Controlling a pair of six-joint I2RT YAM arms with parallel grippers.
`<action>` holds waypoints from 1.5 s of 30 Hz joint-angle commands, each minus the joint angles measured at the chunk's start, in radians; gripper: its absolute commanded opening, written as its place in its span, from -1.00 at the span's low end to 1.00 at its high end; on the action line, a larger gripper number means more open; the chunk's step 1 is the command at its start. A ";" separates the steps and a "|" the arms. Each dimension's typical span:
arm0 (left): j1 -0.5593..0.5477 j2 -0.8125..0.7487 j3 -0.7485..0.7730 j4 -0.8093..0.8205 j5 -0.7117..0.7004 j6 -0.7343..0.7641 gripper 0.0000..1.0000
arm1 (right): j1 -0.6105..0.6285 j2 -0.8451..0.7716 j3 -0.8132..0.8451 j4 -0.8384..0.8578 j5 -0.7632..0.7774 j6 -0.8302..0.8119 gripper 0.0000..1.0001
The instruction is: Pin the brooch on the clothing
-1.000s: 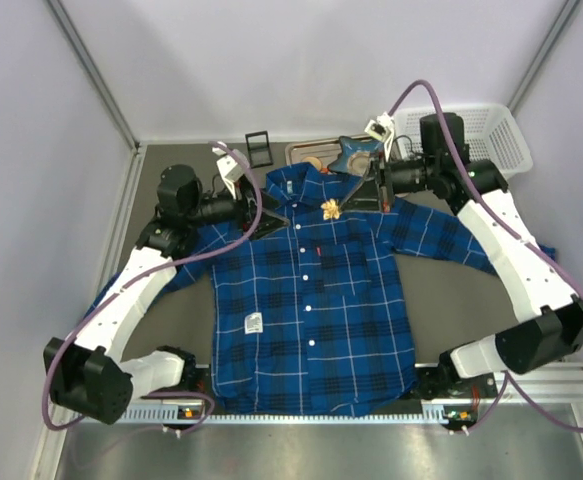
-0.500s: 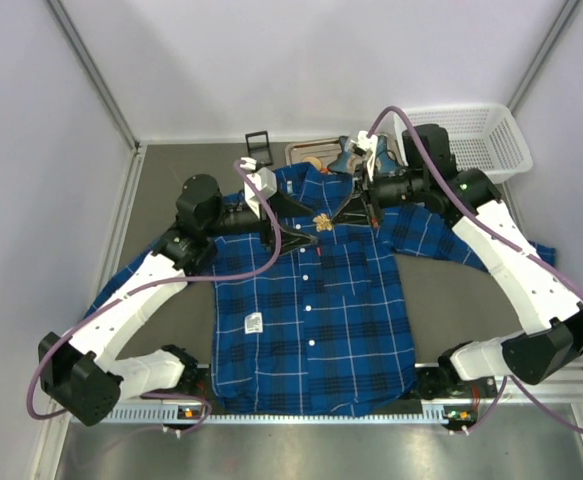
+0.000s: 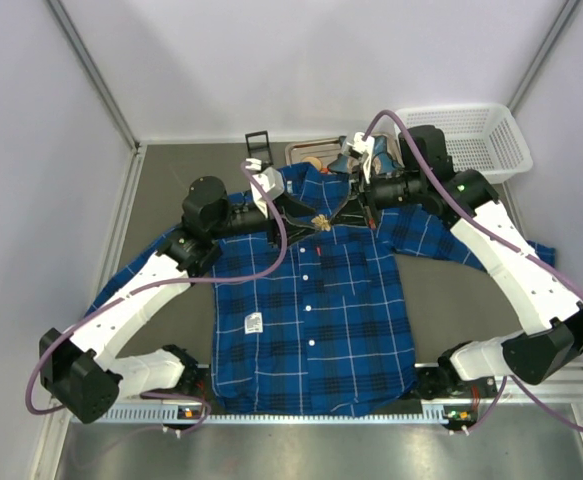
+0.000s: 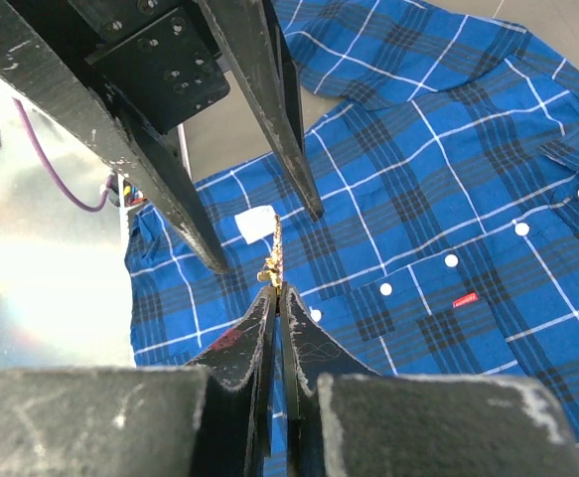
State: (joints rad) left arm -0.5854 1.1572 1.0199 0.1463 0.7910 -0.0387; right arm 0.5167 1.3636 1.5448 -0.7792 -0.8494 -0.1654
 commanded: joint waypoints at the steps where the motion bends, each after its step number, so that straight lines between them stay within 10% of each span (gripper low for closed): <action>1: -0.016 0.009 0.023 -0.008 -0.050 0.031 -0.04 | 0.014 -0.006 0.049 0.014 0.004 -0.019 -1.00; 31: -0.033 0.029 0.045 -0.025 -0.059 0.042 -0.28 | 0.034 -0.003 0.044 0.014 0.030 -0.037 -1.00; 45: 0.007 0.024 -0.017 0.073 -0.056 -0.207 -0.61 | 0.032 -0.023 0.029 0.018 0.047 -0.060 -1.00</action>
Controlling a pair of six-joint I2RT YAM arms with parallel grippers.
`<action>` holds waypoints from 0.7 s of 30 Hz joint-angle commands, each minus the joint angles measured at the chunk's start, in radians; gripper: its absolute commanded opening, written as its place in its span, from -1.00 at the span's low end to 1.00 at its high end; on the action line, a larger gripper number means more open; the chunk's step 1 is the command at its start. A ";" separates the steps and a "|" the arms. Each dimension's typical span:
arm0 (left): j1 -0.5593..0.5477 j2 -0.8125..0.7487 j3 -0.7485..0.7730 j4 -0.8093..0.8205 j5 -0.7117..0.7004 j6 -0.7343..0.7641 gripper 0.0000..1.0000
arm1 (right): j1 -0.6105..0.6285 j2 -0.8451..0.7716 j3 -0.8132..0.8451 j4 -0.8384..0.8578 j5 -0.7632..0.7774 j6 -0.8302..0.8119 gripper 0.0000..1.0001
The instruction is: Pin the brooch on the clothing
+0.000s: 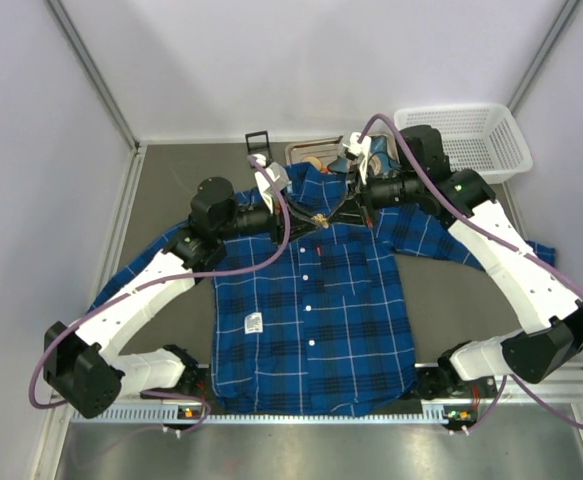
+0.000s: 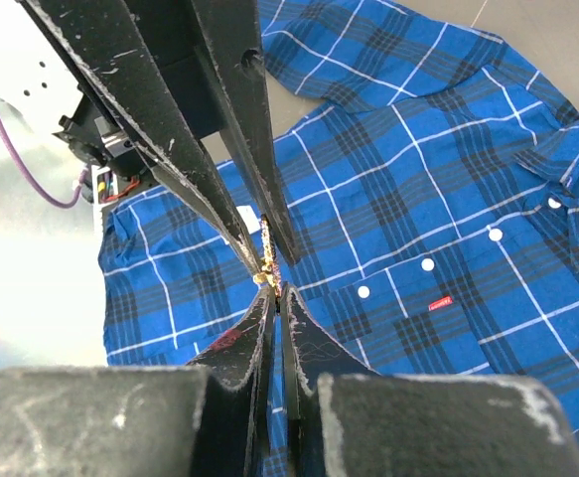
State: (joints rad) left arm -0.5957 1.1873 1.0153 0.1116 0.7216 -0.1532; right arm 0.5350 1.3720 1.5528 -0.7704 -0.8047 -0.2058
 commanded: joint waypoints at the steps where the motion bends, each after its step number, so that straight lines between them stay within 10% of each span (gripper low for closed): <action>1: 0.020 -0.006 -0.017 0.109 0.012 -0.101 -0.60 | 0.014 -0.033 0.020 0.011 0.004 -0.020 -1.00; 8: 0.077 -0.133 -0.110 0.132 0.082 -0.009 0.53 | 0.016 -0.053 0.015 0.011 0.064 -0.059 -1.00; 21: 0.112 -0.180 -0.090 0.034 0.048 0.313 0.47 | 0.132 -0.105 0.009 0.042 0.259 -0.440 -1.00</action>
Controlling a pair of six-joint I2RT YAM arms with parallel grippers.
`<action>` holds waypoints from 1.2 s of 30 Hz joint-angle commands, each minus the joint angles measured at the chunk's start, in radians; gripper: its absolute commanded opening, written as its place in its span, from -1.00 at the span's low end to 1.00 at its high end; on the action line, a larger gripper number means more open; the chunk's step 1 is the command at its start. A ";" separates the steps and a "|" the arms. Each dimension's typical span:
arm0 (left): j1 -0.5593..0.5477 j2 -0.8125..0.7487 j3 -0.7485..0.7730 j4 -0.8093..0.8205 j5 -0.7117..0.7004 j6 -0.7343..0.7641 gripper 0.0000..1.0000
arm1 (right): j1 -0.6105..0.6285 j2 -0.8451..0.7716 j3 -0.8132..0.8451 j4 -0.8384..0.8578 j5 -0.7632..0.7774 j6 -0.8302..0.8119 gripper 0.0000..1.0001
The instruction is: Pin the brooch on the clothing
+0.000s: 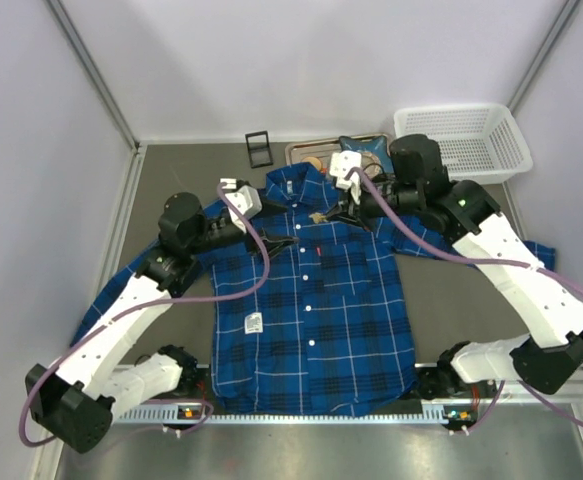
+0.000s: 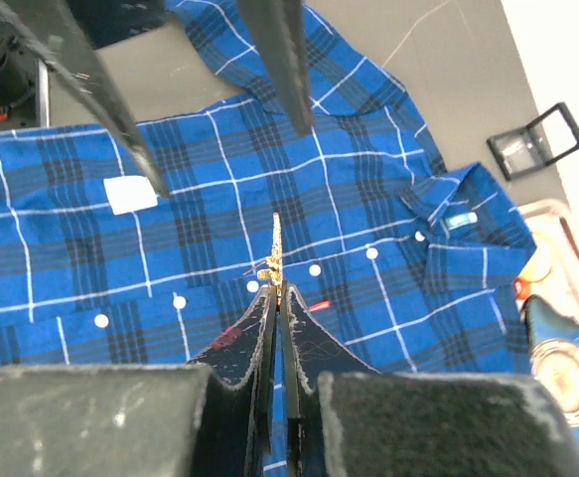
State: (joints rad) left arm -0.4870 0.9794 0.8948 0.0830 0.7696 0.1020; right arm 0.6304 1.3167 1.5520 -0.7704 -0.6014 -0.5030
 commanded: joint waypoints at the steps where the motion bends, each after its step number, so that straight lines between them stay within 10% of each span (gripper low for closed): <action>1: 0.004 0.047 0.033 0.108 -0.001 0.026 0.46 | 0.051 -0.053 0.005 0.043 0.057 -0.153 -1.00; 10: -0.013 0.087 0.042 0.196 0.069 0.053 0.08 | 0.127 -0.111 -0.069 0.079 0.127 -0.285 -1.00; 36: -0.150 0.120 0.062 0.219 -0.101 0.209 0.06 | 0.193 -0.128 -0.101 0.100 0.183 -0.302 -1.00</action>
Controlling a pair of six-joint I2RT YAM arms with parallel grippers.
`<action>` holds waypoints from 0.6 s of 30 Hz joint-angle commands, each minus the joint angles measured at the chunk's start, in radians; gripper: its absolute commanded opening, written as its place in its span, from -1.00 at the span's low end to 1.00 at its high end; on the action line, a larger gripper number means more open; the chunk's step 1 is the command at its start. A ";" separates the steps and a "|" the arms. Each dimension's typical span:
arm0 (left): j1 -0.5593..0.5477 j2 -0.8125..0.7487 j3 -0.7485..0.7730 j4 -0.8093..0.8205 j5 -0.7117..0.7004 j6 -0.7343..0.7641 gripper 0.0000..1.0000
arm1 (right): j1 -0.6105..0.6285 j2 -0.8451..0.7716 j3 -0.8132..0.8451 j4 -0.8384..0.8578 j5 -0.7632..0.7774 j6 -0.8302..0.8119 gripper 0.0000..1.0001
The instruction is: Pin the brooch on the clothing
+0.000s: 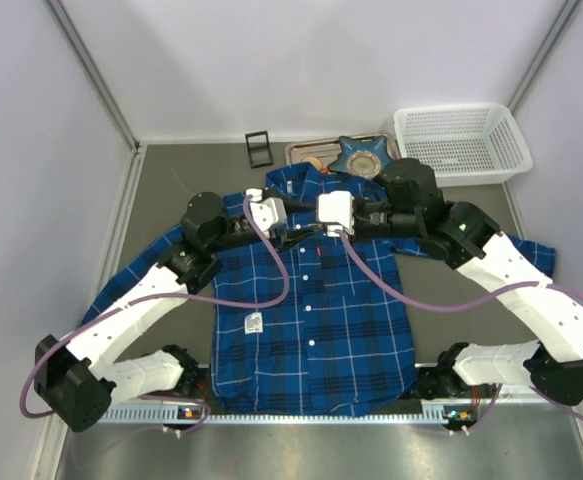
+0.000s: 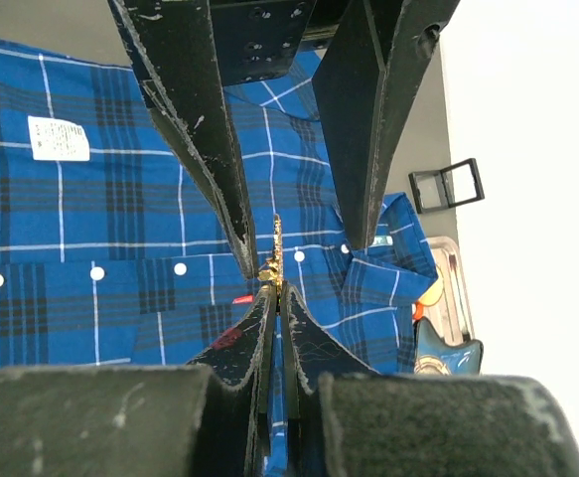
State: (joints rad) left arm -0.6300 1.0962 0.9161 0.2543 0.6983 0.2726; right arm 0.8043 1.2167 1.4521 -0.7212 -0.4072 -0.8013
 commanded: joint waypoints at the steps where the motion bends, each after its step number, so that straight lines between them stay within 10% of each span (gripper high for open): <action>1: -0.005 0.007 0.041 0.040 -0.028 0.048 0.05 | 0.019 -0.023 0.004 0.051 -0.009 -0.001 -1.00; 18: -0.004 -0.053 0.006 -0.201 -0.017 0.281 0.16 | 0.019 0.004 0.045 0.051 0.002 0.010 -1.00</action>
State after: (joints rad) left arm -0.6350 1.0954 0.9165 0.0673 0.6872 0.5205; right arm 0.8097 1.2209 1.4536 -0.7177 -0.3939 -0.7998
